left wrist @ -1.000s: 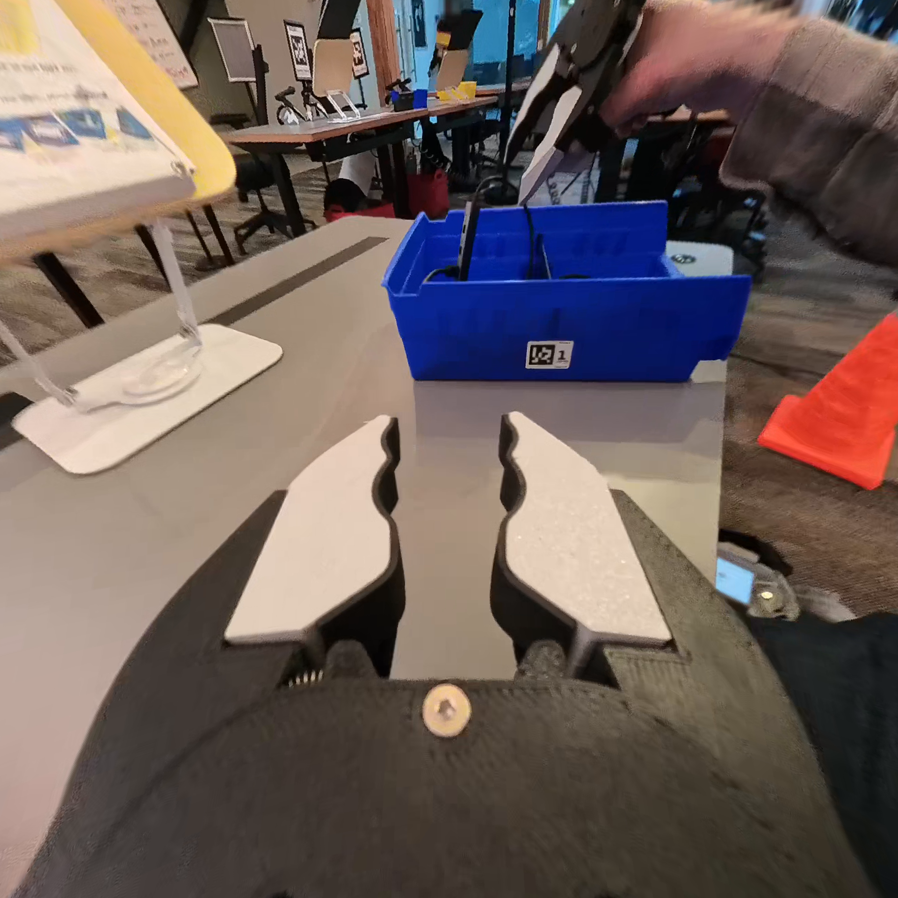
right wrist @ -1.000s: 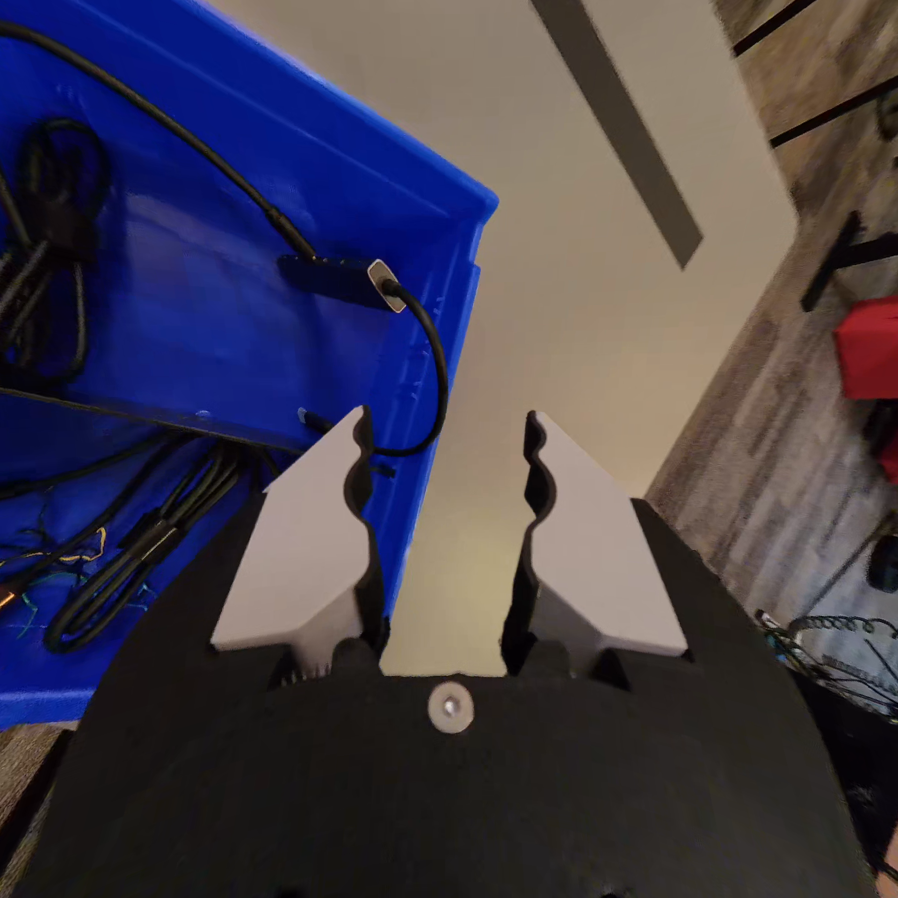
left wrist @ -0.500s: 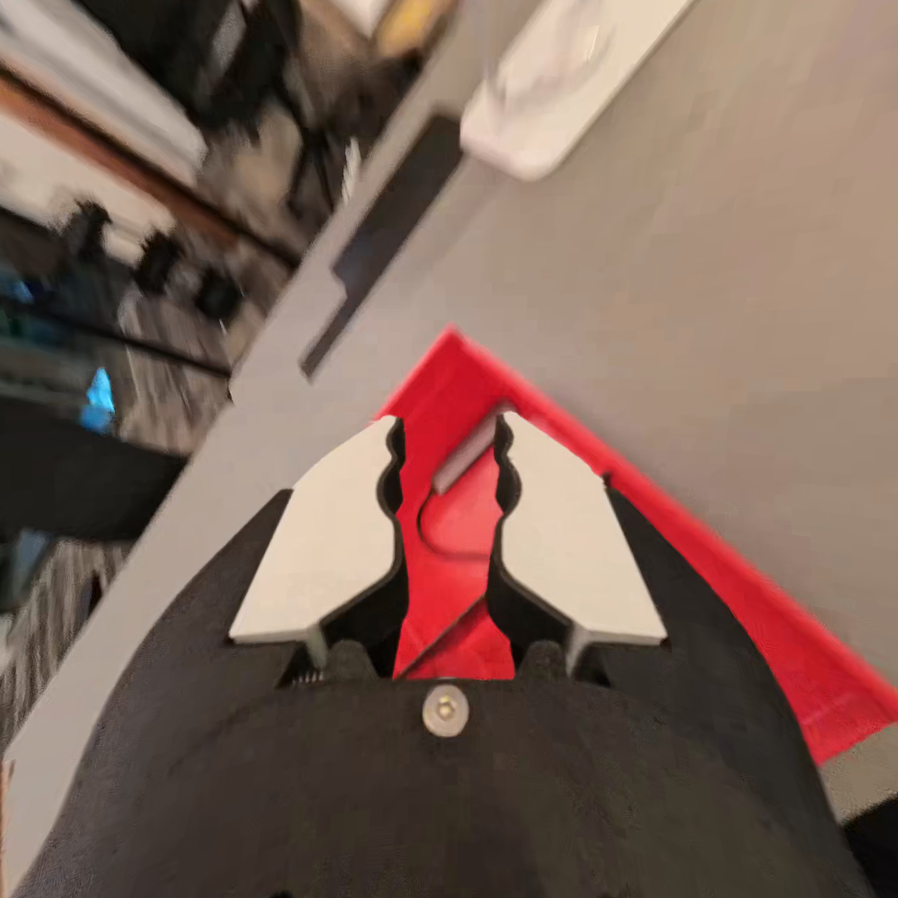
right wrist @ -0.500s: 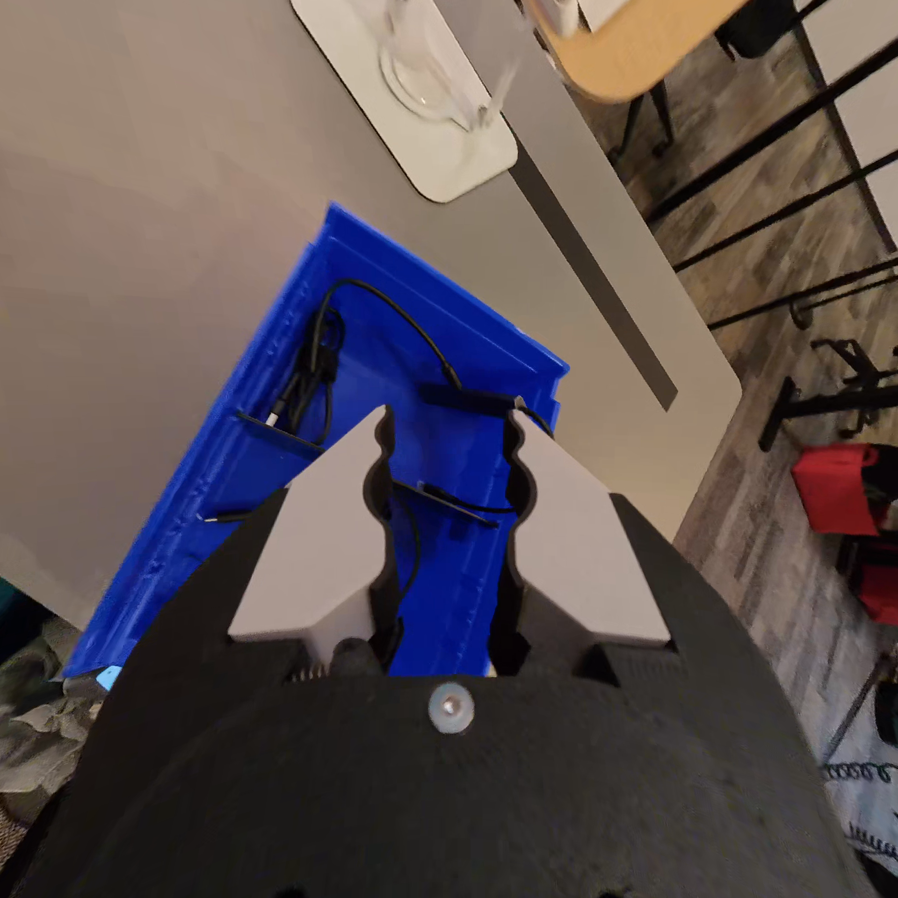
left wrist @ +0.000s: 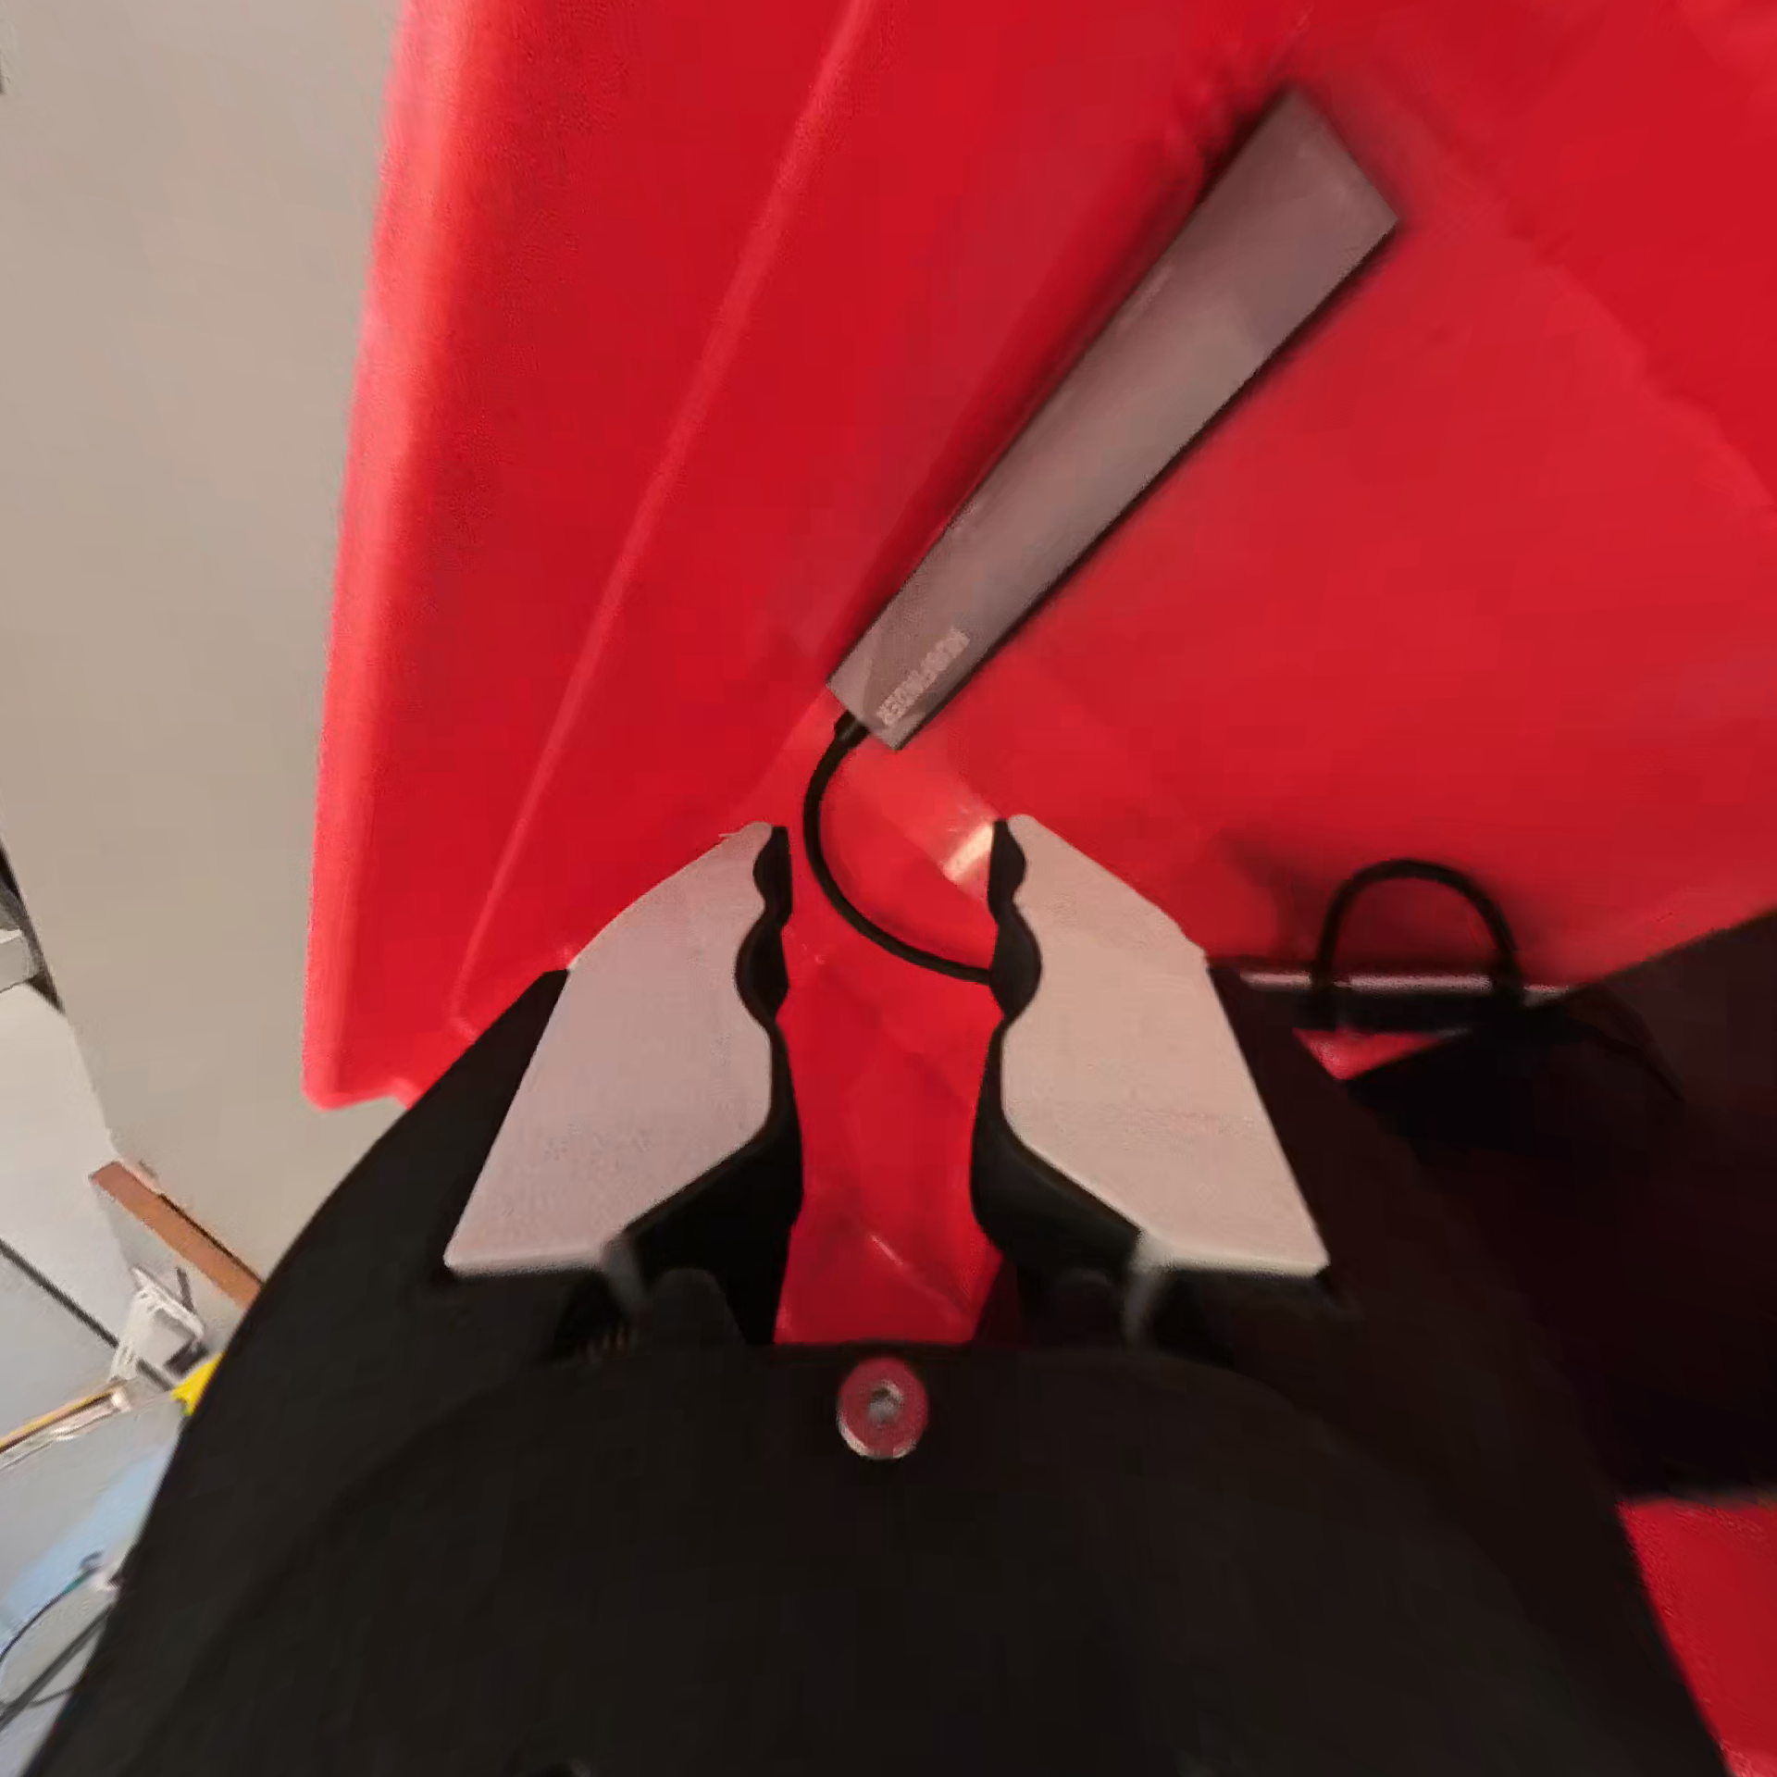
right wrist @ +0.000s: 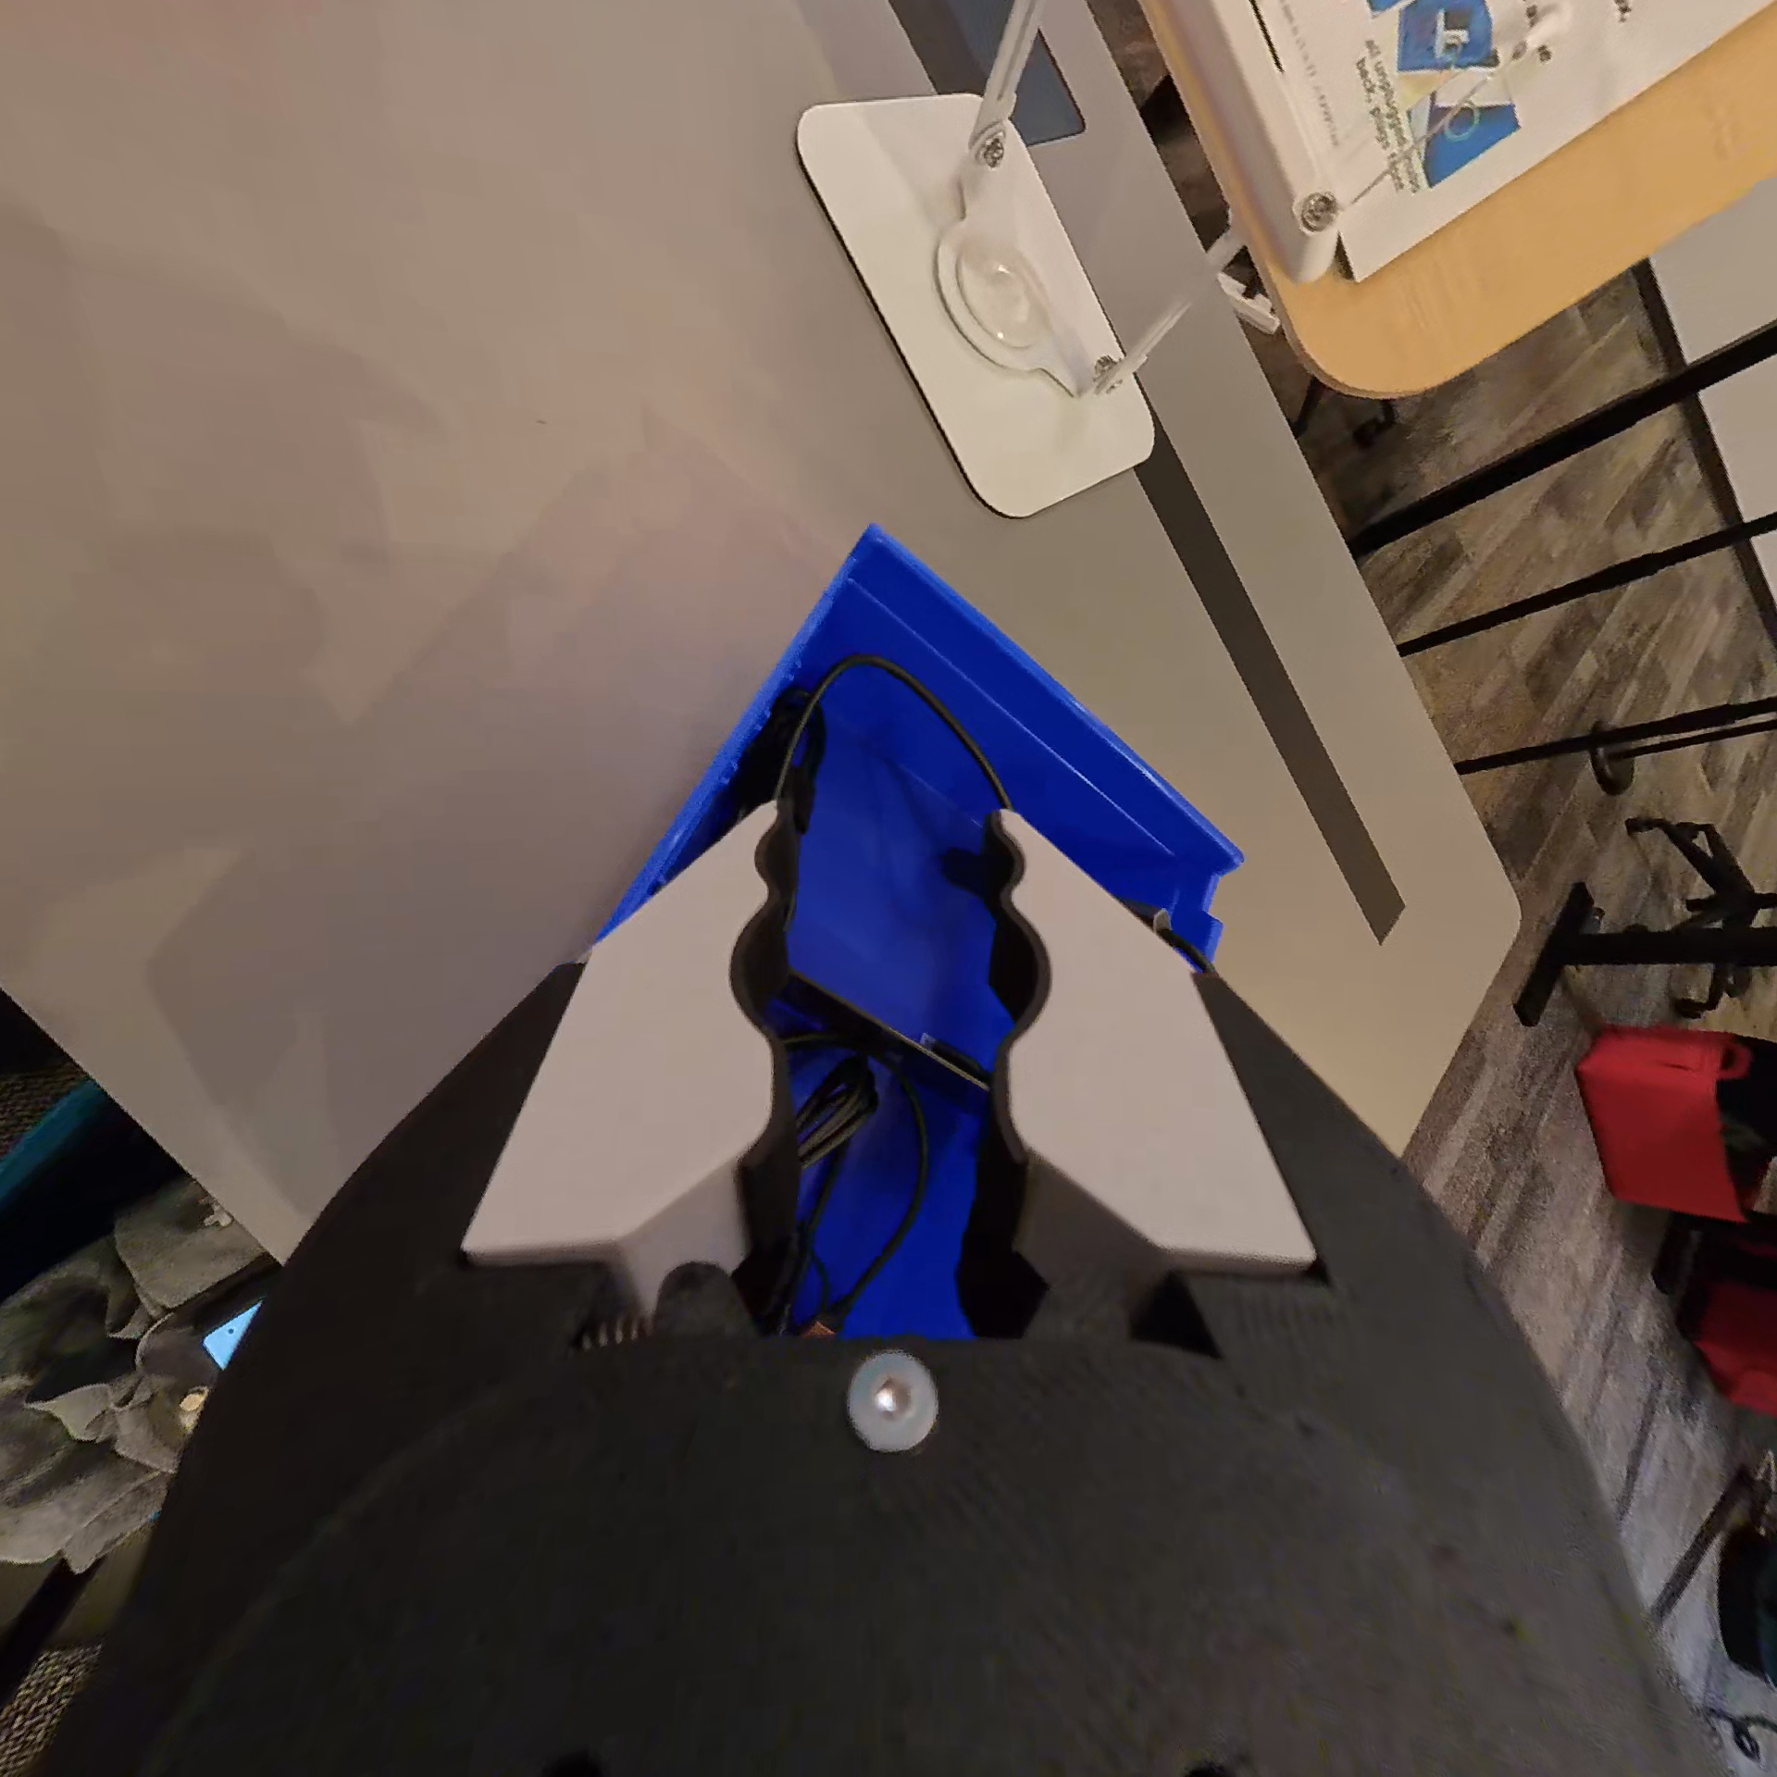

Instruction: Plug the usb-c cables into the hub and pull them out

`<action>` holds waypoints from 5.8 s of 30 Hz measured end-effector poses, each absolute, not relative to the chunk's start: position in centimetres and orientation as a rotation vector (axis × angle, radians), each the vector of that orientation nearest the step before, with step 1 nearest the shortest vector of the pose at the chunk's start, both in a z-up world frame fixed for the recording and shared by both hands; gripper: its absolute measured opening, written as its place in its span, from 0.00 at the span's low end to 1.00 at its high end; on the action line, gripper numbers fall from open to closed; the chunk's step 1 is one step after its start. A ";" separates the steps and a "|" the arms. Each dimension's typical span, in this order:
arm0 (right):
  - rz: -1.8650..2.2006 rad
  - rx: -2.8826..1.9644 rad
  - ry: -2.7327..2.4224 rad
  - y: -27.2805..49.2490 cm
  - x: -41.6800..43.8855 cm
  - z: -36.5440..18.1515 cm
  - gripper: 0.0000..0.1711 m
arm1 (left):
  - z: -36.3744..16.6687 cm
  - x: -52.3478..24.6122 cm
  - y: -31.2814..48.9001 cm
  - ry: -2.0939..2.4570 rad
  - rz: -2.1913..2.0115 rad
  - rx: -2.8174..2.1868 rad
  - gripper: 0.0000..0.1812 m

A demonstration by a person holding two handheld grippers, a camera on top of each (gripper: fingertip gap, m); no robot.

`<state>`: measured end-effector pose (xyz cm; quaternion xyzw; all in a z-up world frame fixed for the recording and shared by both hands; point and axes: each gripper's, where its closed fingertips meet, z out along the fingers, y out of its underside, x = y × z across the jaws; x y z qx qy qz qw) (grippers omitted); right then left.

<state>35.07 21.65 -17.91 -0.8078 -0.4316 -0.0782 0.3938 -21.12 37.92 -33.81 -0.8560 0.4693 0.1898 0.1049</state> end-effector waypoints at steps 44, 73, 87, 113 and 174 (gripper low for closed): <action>-0.013 -1.950 -1.154 20.4 31.7 -17.3 0.18 | -36.2 -24.5 36.9 1.096 0.310 -3.164 0.14; 0.046 -1.936 -1.158 20.2 29.6 -17.8 0.18 | -34.9 -16.5 37.8 1.251 0.068 -2.858 0.26; 0.090 -1.900 -1.121 19.4 29.2 -17.5 0.18 | -36.5 -18.1 38.5 1.110 0.066 -3.100 0.05; 0.114 -1.897 -1.147 18.8 27.9 -17.9 0.17 | -21.9 -16.6 40.3 0.888 -0.067 -2.498 0.02; 0.158 -2.180 -1.133 22.2 18.2 -35.6 0.38 | -26.0 -13.1 26.3 0.977 0.052 -2.304 0.40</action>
